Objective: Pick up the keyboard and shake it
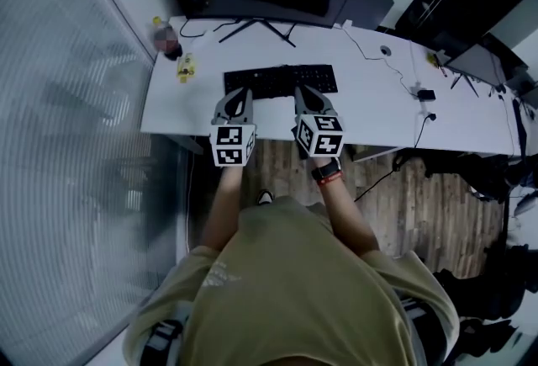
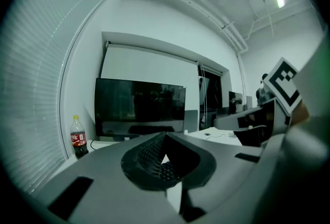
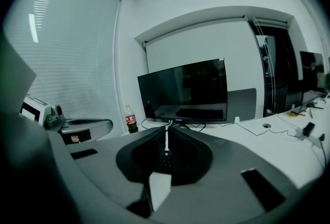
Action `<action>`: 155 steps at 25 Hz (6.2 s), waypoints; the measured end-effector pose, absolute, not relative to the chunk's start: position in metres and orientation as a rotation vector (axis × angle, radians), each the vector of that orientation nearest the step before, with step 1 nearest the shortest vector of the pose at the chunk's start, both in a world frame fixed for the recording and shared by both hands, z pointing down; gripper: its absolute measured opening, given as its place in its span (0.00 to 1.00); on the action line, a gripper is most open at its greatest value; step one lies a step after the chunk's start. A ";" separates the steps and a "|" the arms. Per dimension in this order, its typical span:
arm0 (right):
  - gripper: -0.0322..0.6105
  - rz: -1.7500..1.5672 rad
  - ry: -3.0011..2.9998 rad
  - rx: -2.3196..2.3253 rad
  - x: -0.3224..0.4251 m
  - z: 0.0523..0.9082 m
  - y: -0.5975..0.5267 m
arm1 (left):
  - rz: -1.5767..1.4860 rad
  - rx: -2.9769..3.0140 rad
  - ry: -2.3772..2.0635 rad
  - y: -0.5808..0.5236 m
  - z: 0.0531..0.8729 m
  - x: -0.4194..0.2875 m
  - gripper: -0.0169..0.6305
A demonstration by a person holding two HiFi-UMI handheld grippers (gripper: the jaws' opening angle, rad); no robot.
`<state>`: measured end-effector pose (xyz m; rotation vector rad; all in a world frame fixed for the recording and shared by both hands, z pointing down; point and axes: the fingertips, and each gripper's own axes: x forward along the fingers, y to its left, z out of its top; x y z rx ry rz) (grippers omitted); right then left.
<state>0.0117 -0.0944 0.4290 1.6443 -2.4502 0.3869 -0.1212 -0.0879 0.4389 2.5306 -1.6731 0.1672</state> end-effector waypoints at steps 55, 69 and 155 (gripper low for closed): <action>0.58 0.694 -2.118 1.467 0.147 0.649 -0.348 | 0.613 2.022 -1.460 -0.306 0.665 -0.177 0.56; 0.62 0.865 -2.090 1.342 0.184 0.680 -0.361 | 0.622 1.953 -1.252 -0.307 0.698 -0.185 0.59; 0.55 0.848 -2.091 1.527 0.165 0.617 -0.384 | 0.655 1.894 -1.502 -0.344 0.640 -0.205 0.47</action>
